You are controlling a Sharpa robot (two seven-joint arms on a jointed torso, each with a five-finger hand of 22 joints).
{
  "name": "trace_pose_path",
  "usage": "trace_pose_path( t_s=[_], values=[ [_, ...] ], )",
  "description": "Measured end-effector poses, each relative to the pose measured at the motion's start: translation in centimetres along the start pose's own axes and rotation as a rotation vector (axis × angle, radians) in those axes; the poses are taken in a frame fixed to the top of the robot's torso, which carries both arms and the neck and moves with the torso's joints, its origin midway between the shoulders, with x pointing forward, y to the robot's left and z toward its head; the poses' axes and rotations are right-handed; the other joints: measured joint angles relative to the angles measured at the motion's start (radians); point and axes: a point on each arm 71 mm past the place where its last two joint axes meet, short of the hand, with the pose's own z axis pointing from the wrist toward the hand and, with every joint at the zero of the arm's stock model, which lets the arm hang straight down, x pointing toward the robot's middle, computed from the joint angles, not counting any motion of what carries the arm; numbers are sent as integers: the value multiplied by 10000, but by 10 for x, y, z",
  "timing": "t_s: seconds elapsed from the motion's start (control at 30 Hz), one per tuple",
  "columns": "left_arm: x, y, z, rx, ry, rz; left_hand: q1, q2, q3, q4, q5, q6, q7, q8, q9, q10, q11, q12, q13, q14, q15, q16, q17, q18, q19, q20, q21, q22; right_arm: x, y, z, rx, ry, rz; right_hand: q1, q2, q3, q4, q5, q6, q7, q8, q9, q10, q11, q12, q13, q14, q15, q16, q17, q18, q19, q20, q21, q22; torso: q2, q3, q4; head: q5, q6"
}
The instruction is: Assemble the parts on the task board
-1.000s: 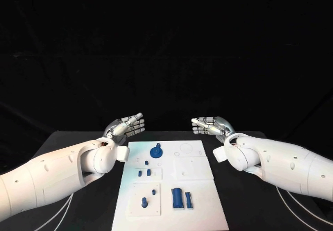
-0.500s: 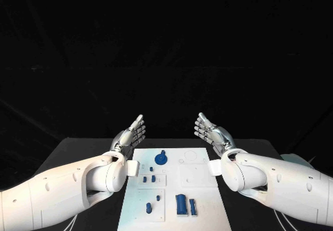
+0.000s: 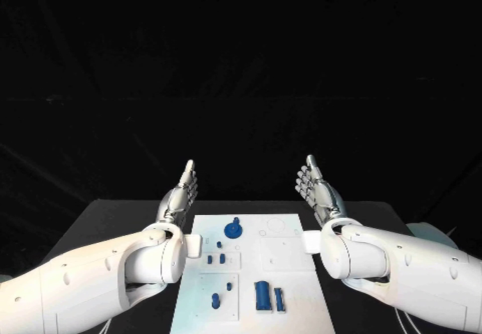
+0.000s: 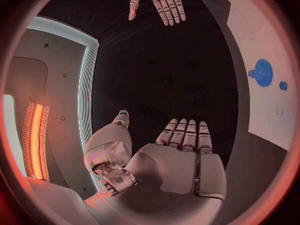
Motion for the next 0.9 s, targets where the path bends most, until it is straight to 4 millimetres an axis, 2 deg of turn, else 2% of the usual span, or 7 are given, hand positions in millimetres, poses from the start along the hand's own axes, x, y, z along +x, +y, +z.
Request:
trace_pose_path(
  t_s=[0.47,0.57,0.67,0.73,0.8,0.83,0.9],
  values=[
    [-1,-1,0,120,-175,139,-1346,7,-388,-20,-39,-838,-4,0,4,-832,-44,0,2,-750,-38,0,2,3,-901,-150,0,-10,-1,0,0,-14,-183,-5,-1241,-29,-26,-27,-43,-876,-51,-16,-13,-983,-19,0,1,-1036,-10,0,-22,2,-788,-75,0,-963,-1,-1,0,0,1],
    [-1,-1,0,129,-184,148,-1511,27,-413,6,-39,-959,-21,0,5,-972,-45,0,2,-934,-32,0,2,1,-1097,-167,0,-10,-1,0,0,-15,-195,-3,-1945,-7,-26,-27,-43,-1795,-50,-16,-12,-1872,-5,1,2,-1729,-2,0,-22,-155,-1646,-84,1,-1219,-1,-1,0,0,1],
    [-1,-1,0,138,-191,155,-1660,32,-415,8,-39,-1112,-14,0,4,-1153,-47,0,3,-1256,-34,0,3,4,-1204,-170,1,-10,-1,0,0,-14,-210,-3,-2827,2,-26,-27,-43,-2021,-45,-16,-11,-2227,-19,1,2,-2288,-5,0,-22,-154,-1836,-91,1,-1246,-1,-1,0,0,1],
    [-1,-1,0,141,-194,159,-1750,-13,-415,8,-39,-1326,-20,0,2,-1367,-48,0,3,-1412,-28,0,3,3,-1205,-171,0,-10,-1,0,0,-14,-214,-2,-2851,7,-26,-27,-42,-2021,-45,-16,-11,-2227,-19,1,2,-2287,-8,0,-21,-155,-1836,-91,1,-1253,-1,-1,0,0,1],
    [-1,-1,0,146,-198,163,-2200,0,-415,8,-39,-1865,-21,1,0,-1914,-51,0,3,-1748,-35,0,3,2,-1383,-169,1,-10,-1,0,0,-15,-217,-1,-2863,-5,-26,-27,-42,-2021,-45,-16,-11,-2227,-19,1,3,-2287,-8,0,-21,-155,-1836,-91,1,-1257,-1,-1,0,0,1],
    [-1,-1,0,147,-199,164,-2734,4,-415,8,-39,-1924,-22,1,-1,-1972,-47,0,4,-1754,-35,0,3,2,-1383,-170,1,-10,-1,0,0,-16,-217,-1,-2863,-5,-26,-27,-42,-2021,-45,-16,-10,-2227,-19,1,3,-2287,-8,0,-21,-155,-1836,-91,1,-1258,-1,-1,0,0,1],
    [-1,-1,0,148,-201,165,-2994,5,-415,8,-39,-1924,-22,0,-3,-1972,-47,0,4,-1754,-34,0,3,3,-1383,-170,1,-9,-1,0,0,-16,-219,0,-2863,-5,-26,-27,-42,-2021,-45,-16,-10,-2227,-19,1,4,-2287,-8,0,-20,-155,-1836,-91,1,-1259,-1,-1,0,0,1]
  ],
)
